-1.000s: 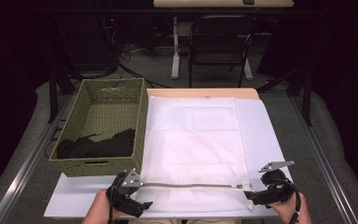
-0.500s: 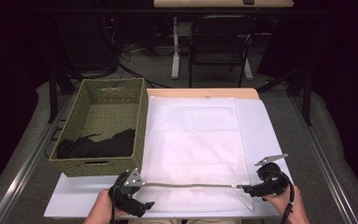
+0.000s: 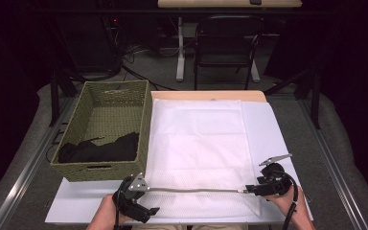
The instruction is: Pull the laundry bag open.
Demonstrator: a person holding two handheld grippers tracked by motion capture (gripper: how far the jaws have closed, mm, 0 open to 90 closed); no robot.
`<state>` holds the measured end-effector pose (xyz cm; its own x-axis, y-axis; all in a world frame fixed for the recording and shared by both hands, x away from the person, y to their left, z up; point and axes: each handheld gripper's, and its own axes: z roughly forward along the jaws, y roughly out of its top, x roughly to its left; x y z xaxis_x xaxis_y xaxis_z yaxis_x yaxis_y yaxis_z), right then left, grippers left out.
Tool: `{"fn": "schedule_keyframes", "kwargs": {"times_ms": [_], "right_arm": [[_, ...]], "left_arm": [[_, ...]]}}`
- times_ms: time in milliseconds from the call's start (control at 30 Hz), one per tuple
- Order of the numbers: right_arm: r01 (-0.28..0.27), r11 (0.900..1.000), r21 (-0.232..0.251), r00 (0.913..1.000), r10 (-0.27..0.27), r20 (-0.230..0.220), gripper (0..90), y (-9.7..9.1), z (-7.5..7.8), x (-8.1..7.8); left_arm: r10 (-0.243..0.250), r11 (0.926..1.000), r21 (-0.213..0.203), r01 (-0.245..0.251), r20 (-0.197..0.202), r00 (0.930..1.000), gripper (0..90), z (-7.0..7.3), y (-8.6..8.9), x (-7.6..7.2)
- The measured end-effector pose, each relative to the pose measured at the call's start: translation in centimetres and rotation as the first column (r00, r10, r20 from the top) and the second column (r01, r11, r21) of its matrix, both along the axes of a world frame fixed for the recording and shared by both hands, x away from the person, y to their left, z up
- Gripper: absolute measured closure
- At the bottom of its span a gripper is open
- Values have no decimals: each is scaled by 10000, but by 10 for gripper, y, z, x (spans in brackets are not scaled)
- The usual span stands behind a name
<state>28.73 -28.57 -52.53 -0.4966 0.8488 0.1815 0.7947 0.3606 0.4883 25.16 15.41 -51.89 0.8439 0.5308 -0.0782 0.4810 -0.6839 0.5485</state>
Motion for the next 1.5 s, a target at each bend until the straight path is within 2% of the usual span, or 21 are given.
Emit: {"fn": "schedule_keyframes", "kwargs": {"times_ms": [33, 67, 133, 233, 467, 500, 567, 767, 933, 1133, 1367, 1467, 1500], "right_arm": [[0, 10000, 0, 10000, 0, 0, 412, 0, 0, 0], [44, 10000, -18, 10000, -44, -9, 459, -1, -1, 1], [75, 10000, -34, 10000, -74, 16, 495, 0, -1, 0], [235, 9996, -137, 9997, -236, -74, 538, 1, -1, -1], [329, 9991, -251, 9994, -332, -99, 548, 0, -2, -1], [662, 9967, -477, 9971, -678, -344, 566, 2, -6, -4], [772, 9956, -526, 9959, -795, -431, 572, 3, -6, -5], [731, 9952, -652, 9966, -754, -344, 593, 4, -8, -5], [669, 9921, -1058, 9977, -678, -44, 624, 7, -9, -7], [921, 9888, -1175, 9957, -924, 24, 685, 9, -8, -8], [752, 9923, -988, 9971, -757, -11, 789, 10, -9, -9], [741, 9940, -809, 9972, -750, -79, 826, 10, -9, -9], [741, 9940, -809, 9972, -750, -79, 826, 10, -9, -9]], "left_arm": [[0, 10000, 0, 0, 0, 10000, 152, 0, 0, 0], [-115, 9999, -53, 114, -59, 9999, 152, 0, -2, 0], [-181, 9998, -57, 180, -91, 9998, 152, 0, -3, -1], [-127, 9999, -87, 126, -87, 9999, 152, 0, -2, -1], [-227, 9997, -43, 227, -105, 9997, 153, 0, -3, -1], [-286, 9996, -46, 286, -110, 9995, 153, -1, -4, -2], [-263, 9996, -42, 263, -101, 9996, 153, -1, -3, -2], [-283, 9996, 27, 283, -75, 9996, 152, -1, -5, -2], [-277, 9996, 3, 277, -106, 9996, 152, -1, -5, -2], [-340, 9994, 22, 340, -109, 9994, 153, -1, -6, -2], [-336, 9994, 14, 336, -104, 9994, 162, -1, -8, -3], [-366, 9993, -82, 364, -261, 9990, 164, -3, -12, -4], [-366, 9993, -82, 364, -261, 9990, 132, -3, -12, -4]]}}
